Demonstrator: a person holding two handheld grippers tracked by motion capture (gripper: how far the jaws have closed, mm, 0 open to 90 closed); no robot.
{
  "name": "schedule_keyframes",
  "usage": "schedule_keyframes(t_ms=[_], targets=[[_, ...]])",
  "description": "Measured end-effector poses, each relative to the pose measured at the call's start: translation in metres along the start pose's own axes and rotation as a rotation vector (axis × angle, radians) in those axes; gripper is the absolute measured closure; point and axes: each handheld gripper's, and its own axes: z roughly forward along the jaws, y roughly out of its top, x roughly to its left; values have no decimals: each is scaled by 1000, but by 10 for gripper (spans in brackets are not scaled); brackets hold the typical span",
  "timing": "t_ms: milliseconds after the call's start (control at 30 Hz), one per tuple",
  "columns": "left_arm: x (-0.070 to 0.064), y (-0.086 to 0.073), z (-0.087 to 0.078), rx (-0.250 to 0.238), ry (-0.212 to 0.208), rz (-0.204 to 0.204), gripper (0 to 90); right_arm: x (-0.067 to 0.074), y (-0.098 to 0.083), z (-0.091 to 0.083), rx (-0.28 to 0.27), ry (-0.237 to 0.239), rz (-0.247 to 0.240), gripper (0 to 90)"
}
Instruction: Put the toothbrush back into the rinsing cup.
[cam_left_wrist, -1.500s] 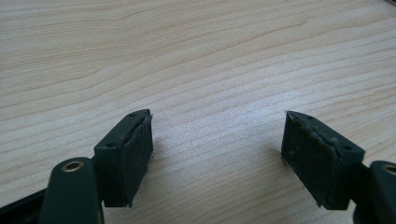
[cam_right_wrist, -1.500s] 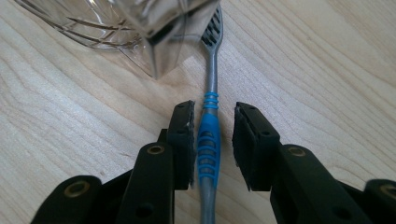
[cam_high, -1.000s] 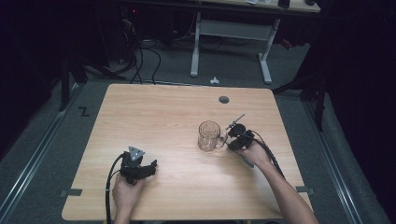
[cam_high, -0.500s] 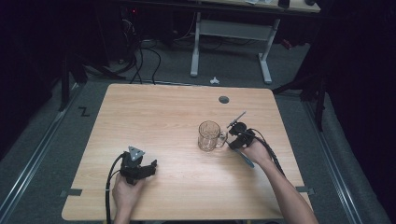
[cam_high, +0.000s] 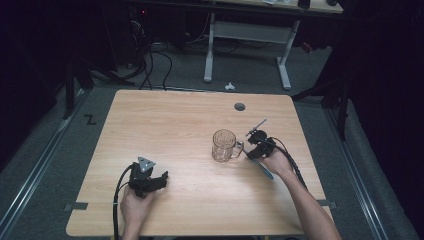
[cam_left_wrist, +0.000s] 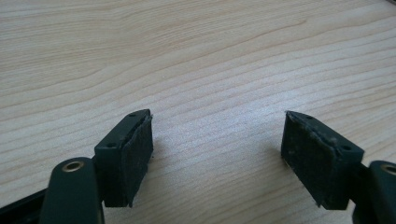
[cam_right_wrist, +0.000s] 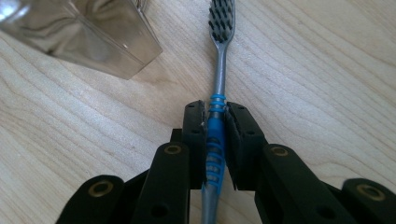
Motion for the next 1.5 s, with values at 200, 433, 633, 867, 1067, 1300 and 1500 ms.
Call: schedule_keyframes(t_ms=[200,433,633,867,1067,1300,1500], targets=[[0,0,0,1,1,1,257,-2,-3,-8,-32,2,4,792],[0,0,0,0,0,1,258,-3,-6,-18,-68,9,12,792],[0,0,0,0,1,2,258,-2,-7,-25,-96,8,4,793],[0,0,0,1,2,3,259,-4,-11,-37,-148,16,8,793],[0,0,0,1,1,3,259,-5,-13,-46,-203,19,15,793],[-1,0,0,2,3,4,258,-3,-16,-56,-262,21,20,794],[-1,0,0,2,4,6,260,-1,-20,-66,-341,47,5,794]])
